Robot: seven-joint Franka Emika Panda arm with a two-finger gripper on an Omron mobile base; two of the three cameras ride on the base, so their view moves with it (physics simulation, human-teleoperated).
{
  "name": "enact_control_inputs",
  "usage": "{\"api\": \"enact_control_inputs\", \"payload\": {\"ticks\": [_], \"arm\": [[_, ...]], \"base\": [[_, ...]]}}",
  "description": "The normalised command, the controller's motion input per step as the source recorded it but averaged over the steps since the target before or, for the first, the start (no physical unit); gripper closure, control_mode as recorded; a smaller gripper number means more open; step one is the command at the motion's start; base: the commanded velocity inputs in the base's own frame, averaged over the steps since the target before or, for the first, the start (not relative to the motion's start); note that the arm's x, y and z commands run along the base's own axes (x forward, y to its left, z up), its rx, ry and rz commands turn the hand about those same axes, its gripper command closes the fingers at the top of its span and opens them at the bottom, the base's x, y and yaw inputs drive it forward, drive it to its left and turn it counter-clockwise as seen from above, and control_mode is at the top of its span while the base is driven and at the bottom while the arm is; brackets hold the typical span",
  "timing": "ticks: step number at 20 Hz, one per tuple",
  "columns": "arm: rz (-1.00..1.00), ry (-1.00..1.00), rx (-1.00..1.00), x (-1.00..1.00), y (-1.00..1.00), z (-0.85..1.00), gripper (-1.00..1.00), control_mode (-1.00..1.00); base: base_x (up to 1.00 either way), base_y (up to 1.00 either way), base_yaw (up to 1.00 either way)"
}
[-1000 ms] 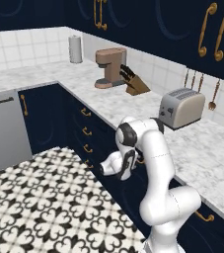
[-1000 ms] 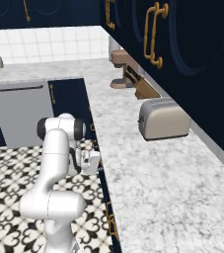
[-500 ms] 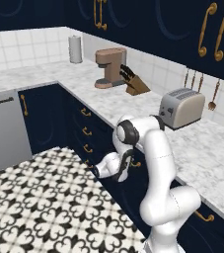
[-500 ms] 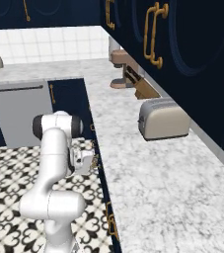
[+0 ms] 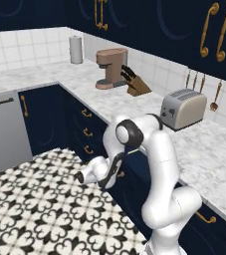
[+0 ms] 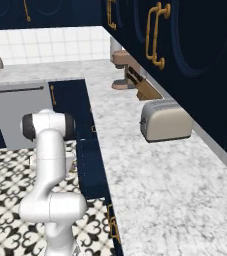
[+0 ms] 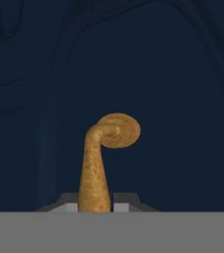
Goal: Take a straw from the drawer in front and place it inside the glass cup on the dining counter.
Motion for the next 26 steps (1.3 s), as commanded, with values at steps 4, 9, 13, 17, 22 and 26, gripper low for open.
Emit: {"api": "enact_control_inputs", "payload": {"ticks": [4, 9, 13, 17, 22, 26], "arm": [[0.09, 0.16, 0.14, -0.35, 1.00, 0.24, 1.00, -1.00], [0.08, 0.19, 0.19, -0.35, 1.00, 0.14, 1.00, -1.00], [0.09, 0.16, 0.21, -0.38, 1.00, 0.06, -1.00, -1.00], [0.07, 0.02, 0.31, -0.53, 0.52, 0.74, -1.00, -1.00], [0.07, 0.10, 0.52, -0.67, -0.18, 1.00, -1.00, -1.00], [0.01, 0.04, 0.49, -0.39, -0.91, 1.00, -1.00, -1.00]], "base": [[0.00, 0.00, 0.00], [0.00, 0.00, 0.00], [0.00, 0.00, 0.00], [0.00, 0.00, 0.00], [0.00, 0.00, 0.00], [0.00, 0.00, 0.00]]}}
